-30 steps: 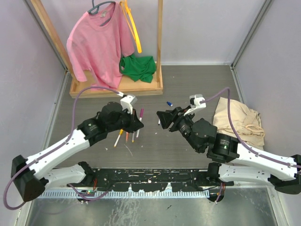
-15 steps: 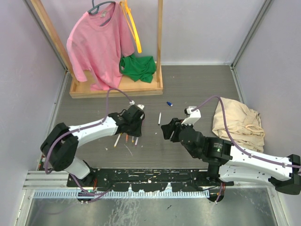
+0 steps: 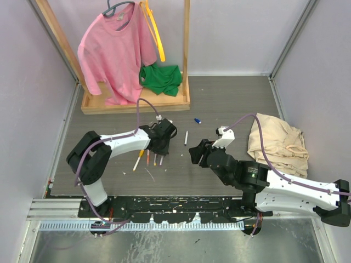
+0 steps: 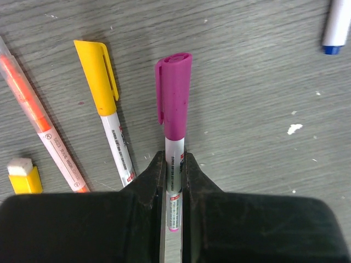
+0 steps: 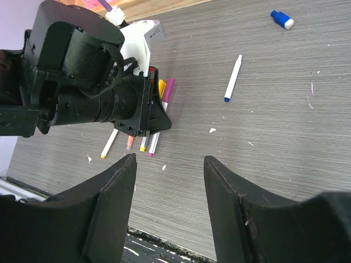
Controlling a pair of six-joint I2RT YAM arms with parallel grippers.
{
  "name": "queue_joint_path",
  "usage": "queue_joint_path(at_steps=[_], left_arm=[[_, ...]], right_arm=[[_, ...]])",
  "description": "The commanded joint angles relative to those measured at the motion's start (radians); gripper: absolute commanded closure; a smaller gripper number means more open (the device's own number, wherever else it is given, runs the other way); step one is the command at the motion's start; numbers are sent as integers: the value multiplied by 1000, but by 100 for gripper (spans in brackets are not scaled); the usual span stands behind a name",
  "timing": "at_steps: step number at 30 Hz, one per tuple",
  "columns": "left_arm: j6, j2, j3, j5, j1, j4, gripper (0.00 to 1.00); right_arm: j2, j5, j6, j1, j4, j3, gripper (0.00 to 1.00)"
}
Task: Insert the pens into the pen caps
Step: Place the pen at the center of the board.
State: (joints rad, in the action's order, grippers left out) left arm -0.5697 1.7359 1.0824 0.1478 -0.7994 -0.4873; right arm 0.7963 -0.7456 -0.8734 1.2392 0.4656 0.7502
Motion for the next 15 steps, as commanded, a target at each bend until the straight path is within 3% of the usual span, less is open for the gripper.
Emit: queue_joint_path(at_steps=[1, 7, 15], left_arm=[[-25, 30, 43, 39, 8, -24, 91], [-40, 42, 31, 33, 11, -14, 80], [-44, 12, 16, 8, 16, -6, 77]], right_arm=[[-9, -19, -28, -3, -6, -3, 42], [-10, -12, -28, -3, -6, -4, 42], [-35, -32, -30, -3, -2, -18, 42]])
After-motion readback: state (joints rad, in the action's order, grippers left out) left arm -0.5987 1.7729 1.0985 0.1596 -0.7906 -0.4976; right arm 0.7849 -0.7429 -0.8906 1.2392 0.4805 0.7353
